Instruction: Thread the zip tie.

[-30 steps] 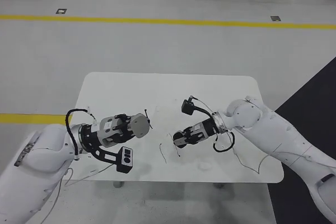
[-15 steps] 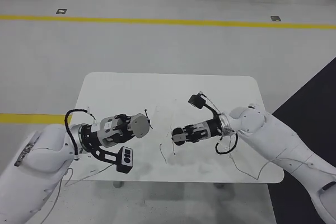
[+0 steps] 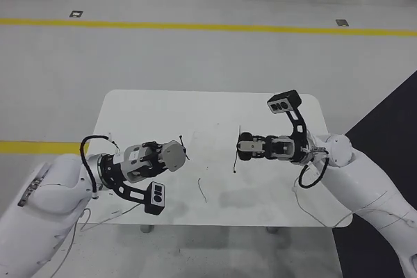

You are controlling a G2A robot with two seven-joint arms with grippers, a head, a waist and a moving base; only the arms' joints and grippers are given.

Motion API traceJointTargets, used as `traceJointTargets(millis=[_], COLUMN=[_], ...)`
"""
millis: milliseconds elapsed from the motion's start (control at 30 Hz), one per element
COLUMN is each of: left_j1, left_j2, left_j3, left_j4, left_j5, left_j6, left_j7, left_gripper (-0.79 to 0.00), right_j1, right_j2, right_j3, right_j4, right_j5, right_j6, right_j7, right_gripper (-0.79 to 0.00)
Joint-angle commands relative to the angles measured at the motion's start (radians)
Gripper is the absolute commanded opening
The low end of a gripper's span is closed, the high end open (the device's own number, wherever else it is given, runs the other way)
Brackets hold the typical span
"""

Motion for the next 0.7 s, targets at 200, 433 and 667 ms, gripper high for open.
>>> traceJointTargets(millis=[200,433,667], left_j1=[0.000,0.024,0.033], left_j2=[0.000,-0.009,-0.020], left_j3=[0.000,0.026,0.028], left_j4=[0.000,-0.010,0.014], left_j5=[0.000,-0.248,-0.416], left_j6=[0.000,-0.052,-0.091], left_j7=[0.000,-0.016,0.008], left_gripper=[-0.785,-0.785,-0.785], right_j1=[-0.001,-0.035,-0.069], right_j2=[0.000,-0.007,-0.021], right_j3=[0.003,0.025,0.066], right_j4=[0.001,-0.023,-0.036], right_j5=[-0.001,-0.031,0.004], right_j6=[-0.002,-0.009,-0.048], right_j7=[-0.002,-0.062,-0.048], right_gripper=[-0.785,-0.785,-0.785])
